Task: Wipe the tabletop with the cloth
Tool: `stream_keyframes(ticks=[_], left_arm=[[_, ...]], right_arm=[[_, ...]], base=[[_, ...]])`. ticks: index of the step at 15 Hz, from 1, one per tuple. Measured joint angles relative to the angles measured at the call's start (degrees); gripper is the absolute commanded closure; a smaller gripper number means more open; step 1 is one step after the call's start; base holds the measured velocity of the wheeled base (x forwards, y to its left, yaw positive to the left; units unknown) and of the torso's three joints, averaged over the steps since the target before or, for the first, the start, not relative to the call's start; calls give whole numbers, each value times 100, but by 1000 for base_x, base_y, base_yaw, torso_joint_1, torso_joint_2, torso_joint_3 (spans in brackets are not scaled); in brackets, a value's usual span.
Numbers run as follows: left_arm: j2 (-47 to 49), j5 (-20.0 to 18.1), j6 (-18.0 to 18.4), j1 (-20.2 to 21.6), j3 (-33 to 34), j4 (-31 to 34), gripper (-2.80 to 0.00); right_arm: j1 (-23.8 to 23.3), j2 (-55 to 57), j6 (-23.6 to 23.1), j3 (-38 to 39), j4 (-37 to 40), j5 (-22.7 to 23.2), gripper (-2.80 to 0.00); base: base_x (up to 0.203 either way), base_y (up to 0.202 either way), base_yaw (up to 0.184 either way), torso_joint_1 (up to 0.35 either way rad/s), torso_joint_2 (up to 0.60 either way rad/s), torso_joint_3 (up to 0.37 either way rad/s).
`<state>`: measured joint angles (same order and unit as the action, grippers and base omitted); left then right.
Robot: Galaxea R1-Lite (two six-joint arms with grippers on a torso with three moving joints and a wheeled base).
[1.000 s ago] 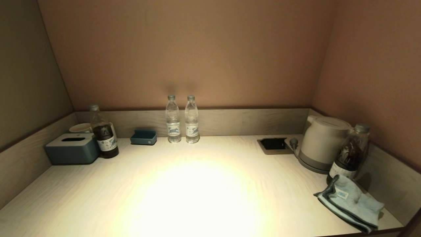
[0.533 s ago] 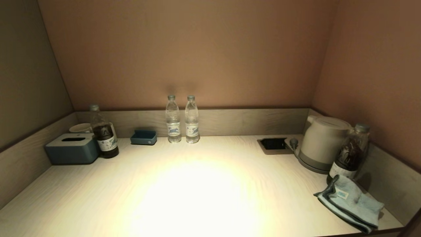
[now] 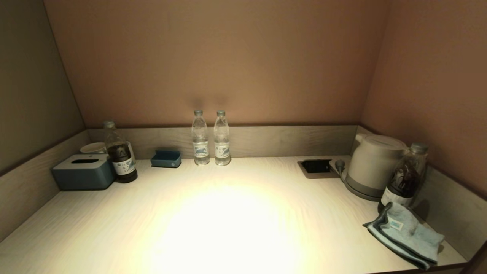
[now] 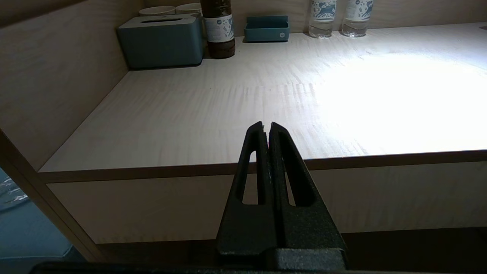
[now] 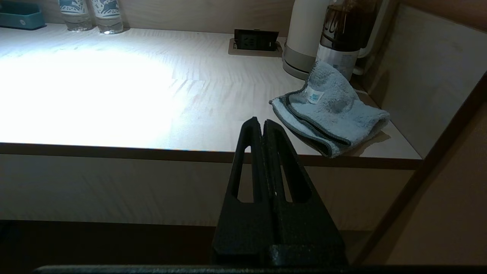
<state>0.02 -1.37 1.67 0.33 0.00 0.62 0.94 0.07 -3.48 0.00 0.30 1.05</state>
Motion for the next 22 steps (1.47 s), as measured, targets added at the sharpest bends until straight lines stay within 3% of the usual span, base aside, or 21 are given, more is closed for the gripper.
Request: stream_keyframes(ticks=[22], left_arm=[[0,5,-2,0,0,0,0]], right_arm=[[0,0,18,0,-1,-12,0]], base=[[0,0,0,0,0,0]])
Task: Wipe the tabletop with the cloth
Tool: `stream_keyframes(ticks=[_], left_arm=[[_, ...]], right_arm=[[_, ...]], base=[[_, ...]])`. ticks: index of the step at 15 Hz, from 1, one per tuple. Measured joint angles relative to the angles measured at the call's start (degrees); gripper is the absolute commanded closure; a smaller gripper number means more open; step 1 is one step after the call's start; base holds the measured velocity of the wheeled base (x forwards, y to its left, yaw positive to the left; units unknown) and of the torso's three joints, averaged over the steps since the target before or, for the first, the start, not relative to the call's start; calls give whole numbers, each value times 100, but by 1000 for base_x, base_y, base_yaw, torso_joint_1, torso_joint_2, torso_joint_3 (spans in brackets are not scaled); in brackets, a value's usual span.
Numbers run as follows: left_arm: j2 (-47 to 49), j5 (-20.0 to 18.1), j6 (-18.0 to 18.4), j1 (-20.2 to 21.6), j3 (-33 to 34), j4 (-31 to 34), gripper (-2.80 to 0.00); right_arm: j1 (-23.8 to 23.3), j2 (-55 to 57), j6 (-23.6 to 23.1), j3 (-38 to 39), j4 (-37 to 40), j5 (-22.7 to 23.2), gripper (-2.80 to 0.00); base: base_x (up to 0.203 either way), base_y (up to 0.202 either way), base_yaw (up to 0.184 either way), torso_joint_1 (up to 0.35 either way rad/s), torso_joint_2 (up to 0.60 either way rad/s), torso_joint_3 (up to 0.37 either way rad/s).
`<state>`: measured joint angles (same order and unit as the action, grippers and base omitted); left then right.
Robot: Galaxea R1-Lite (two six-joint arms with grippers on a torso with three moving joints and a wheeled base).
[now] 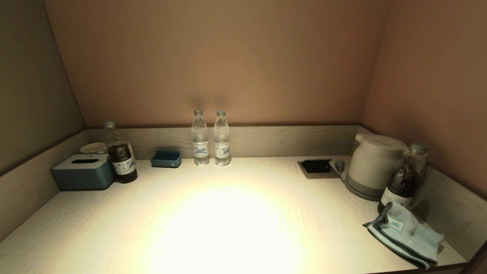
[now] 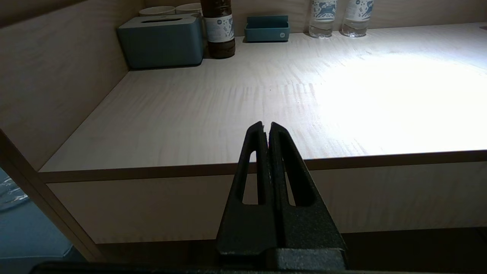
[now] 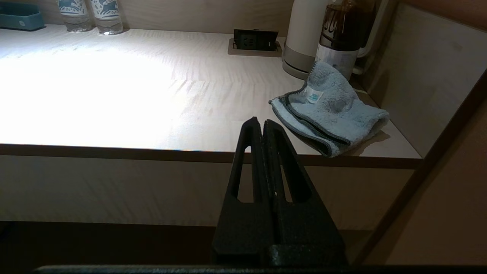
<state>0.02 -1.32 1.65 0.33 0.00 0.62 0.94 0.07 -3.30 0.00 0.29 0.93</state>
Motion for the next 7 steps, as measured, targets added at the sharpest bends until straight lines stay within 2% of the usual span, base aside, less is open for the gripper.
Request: stream_keyframes(ticks=[7], left_arm=[[0,0,0,0,0,0,0]], right_arm=[[0,0,-9,0,-4,3,0]], base=[[0,0,0,0,0,0]])
